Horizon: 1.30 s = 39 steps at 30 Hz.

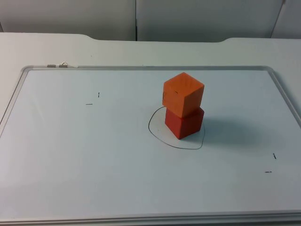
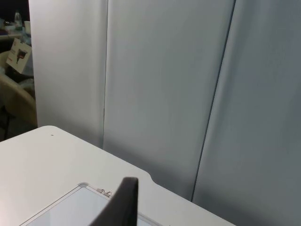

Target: Pick up one cube with the left hand and another cube with the right hand. First place the cube in the right hand at the target position, then stack the cube in the left hand on top.

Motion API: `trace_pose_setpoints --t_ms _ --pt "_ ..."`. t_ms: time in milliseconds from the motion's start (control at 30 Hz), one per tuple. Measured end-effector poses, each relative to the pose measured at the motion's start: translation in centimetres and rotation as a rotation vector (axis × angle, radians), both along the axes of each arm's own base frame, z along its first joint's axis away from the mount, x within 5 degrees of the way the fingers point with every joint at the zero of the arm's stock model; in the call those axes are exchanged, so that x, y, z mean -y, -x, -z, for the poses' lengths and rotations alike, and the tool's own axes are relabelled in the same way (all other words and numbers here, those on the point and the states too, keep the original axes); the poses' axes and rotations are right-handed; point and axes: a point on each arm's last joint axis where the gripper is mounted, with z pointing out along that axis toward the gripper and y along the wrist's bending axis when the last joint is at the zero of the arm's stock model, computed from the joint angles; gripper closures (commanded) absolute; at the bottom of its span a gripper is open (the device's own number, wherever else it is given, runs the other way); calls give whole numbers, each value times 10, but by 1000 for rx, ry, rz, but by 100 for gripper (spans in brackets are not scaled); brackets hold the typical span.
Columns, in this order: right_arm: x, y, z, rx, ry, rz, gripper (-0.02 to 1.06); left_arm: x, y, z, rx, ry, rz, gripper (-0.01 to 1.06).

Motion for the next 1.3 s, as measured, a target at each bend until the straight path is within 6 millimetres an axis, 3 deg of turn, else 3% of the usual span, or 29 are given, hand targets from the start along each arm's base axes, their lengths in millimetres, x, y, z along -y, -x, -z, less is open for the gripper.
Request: trace_pose_setpoints --t_ms 500,700,833,867,967,1300 --pt "1 0 6 -55 45 7 0 0 0 0 0 0 -49 0" --pt "2 5 36 -191 170 -19 0 0 0 0 0 -2 -48 0" --pt "5 22 71 -262 222 -113 0 0 0 0 0 -2 -48 0" --pt "5 22 71 -262 222 -113 0 0 0 0 0 -2 -48 0" --pt "16 43 95 -283 196 -136 0 0 0 0 0 -2 -48 0" --pt "51 93 117 -247 63 -129 0 0 0 0 0 -2 -48 0"
